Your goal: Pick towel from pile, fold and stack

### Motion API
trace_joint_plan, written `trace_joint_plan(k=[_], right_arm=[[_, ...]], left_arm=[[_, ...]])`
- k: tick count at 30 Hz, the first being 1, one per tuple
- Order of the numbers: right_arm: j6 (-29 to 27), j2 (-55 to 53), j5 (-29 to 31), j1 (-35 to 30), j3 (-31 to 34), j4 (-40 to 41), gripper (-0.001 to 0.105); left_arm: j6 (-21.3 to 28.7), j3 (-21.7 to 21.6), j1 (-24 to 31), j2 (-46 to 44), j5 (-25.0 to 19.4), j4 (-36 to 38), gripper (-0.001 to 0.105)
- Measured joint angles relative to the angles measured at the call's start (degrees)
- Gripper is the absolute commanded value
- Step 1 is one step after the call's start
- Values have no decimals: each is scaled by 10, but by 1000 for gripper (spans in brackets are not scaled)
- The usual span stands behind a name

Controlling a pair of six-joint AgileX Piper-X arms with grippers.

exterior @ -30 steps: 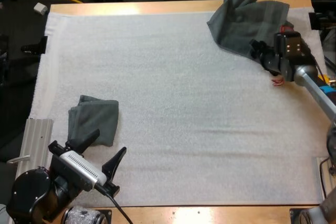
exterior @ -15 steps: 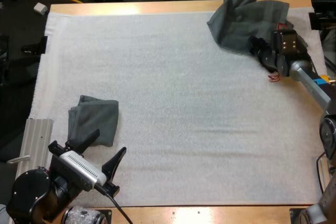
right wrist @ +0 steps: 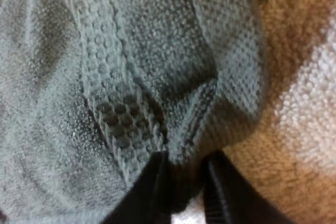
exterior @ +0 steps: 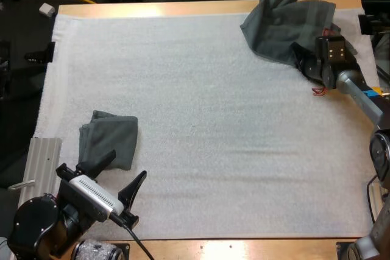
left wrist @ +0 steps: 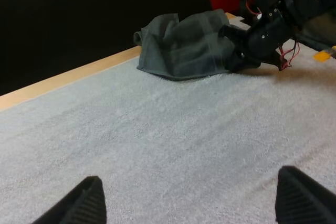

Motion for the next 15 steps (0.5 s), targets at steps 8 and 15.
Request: trace_joint_plan(k=[8,15], right_arm=[[-90,-37,-22,10,-1,15,0],[-229,-174,-1,40,-2,33,0]], left_arm=[[0,0,0,0,1,0,64],[0,0,0,0,1,0,64]])
